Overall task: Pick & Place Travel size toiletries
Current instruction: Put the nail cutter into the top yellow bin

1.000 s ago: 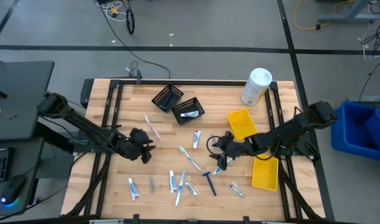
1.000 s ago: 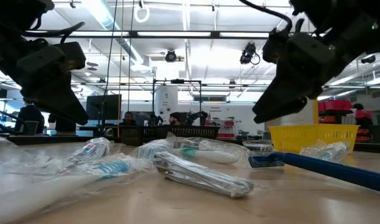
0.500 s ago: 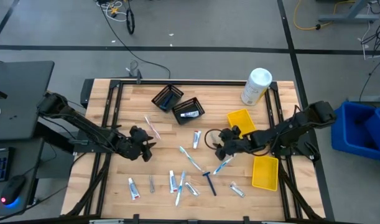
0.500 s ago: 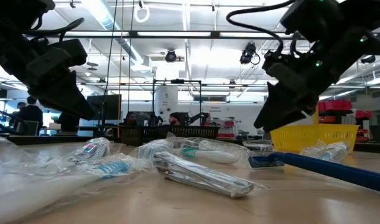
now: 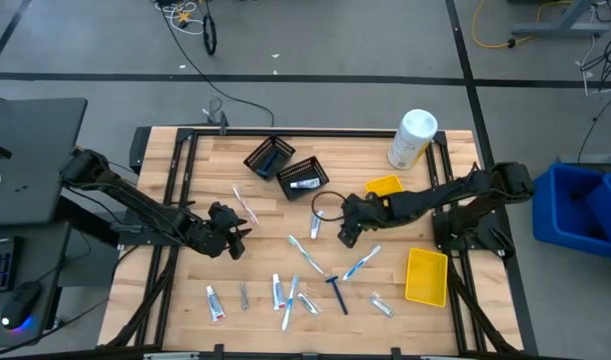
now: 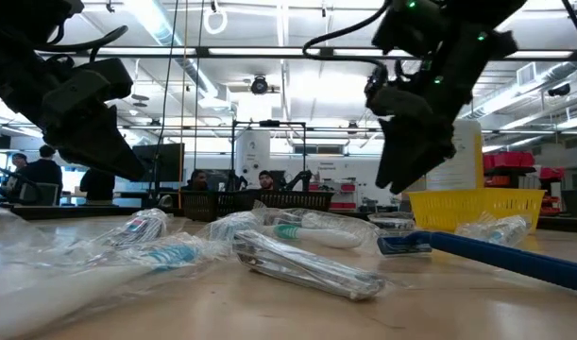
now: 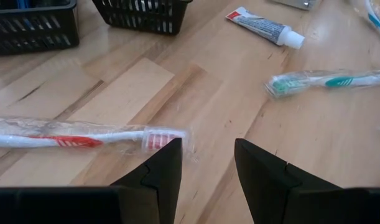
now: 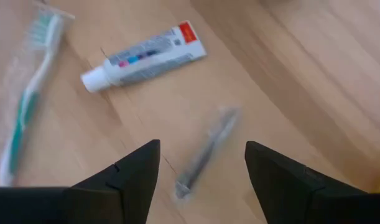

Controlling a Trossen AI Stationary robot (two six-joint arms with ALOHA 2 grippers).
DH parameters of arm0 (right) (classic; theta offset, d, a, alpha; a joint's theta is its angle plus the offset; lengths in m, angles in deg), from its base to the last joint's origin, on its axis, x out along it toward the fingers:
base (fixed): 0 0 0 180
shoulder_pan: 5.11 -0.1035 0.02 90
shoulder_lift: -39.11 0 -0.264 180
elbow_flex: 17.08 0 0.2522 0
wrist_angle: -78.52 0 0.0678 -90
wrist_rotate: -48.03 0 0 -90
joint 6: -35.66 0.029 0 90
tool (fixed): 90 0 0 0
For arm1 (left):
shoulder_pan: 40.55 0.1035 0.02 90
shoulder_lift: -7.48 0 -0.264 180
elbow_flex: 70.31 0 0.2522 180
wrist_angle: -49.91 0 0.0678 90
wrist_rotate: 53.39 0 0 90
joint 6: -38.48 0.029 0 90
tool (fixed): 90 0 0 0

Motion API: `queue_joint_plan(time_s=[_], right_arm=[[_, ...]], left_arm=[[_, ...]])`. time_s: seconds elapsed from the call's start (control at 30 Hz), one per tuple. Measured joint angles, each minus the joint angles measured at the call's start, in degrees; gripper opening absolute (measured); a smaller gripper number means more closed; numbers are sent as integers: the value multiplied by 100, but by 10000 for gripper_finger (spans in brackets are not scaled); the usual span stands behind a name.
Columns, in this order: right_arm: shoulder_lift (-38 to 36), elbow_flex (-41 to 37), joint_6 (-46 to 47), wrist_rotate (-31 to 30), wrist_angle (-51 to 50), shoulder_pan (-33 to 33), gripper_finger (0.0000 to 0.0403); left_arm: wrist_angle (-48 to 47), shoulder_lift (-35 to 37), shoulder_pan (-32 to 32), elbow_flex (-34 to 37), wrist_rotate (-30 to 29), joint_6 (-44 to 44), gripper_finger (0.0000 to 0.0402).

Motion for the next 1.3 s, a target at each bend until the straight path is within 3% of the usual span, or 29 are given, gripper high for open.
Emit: queue_joint_plan(time_s=[0.2,0.57,0.9,1.3], right_arm=[[430,2,90,355,111,185,244],[971,12,255,270,352,291,221],[987,13,349,221,387,284,114],[910,2,88,239,233,277,49]], left_arm=[[204,0,0,-2,-6,219,155],[439,0,0,-4,-22,539,155],[442,0,0,-4,74,533,155],[442,0,0,-4,72,522,155]])
